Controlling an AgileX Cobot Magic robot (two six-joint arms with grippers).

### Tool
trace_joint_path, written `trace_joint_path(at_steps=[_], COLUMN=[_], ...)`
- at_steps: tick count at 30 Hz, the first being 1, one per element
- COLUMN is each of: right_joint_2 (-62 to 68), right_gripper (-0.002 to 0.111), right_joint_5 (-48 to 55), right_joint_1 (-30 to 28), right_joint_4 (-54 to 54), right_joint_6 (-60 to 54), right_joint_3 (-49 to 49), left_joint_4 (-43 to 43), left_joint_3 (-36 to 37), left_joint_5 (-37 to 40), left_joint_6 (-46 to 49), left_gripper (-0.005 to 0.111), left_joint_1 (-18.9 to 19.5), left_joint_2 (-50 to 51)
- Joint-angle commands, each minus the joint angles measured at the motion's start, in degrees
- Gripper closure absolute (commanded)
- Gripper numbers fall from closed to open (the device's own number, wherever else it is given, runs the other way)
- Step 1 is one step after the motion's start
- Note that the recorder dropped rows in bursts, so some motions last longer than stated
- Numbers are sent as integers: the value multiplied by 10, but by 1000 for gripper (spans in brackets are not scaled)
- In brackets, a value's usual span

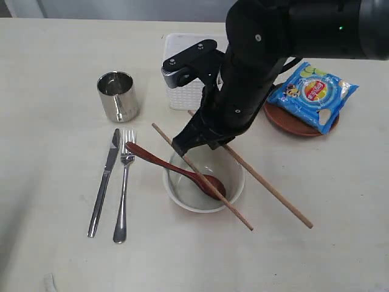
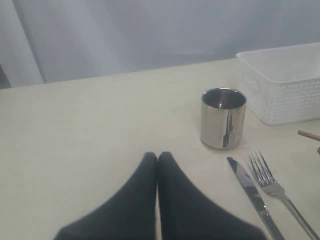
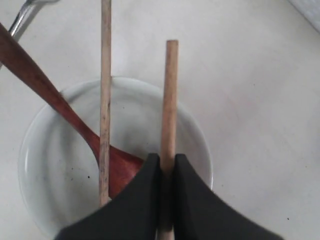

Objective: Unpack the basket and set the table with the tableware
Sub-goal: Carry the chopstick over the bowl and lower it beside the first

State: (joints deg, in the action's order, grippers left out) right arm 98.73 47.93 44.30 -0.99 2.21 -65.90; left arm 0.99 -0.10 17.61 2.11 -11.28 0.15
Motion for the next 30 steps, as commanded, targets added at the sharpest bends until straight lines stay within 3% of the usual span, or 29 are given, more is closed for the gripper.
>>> trace_joint_path(at_steps=[1, 30], right_joint_2=[-6, 61], right_gripper=[109, 109], right_joint_5=[-33, -59], right_joint_1=[0, 0], right_joint_4=[10, 43], right_joint_6=[-5, -5], right_joint_3=[0, 0], left_joint_4=[-2, 3], left_joint_3=[1, 1], left_joint_5=[-5, -5], left_joint_6=[-2, -2], left_gripper=[107, 107], left_joint_1=[0, 0], left_joint_2=[-2, -2])
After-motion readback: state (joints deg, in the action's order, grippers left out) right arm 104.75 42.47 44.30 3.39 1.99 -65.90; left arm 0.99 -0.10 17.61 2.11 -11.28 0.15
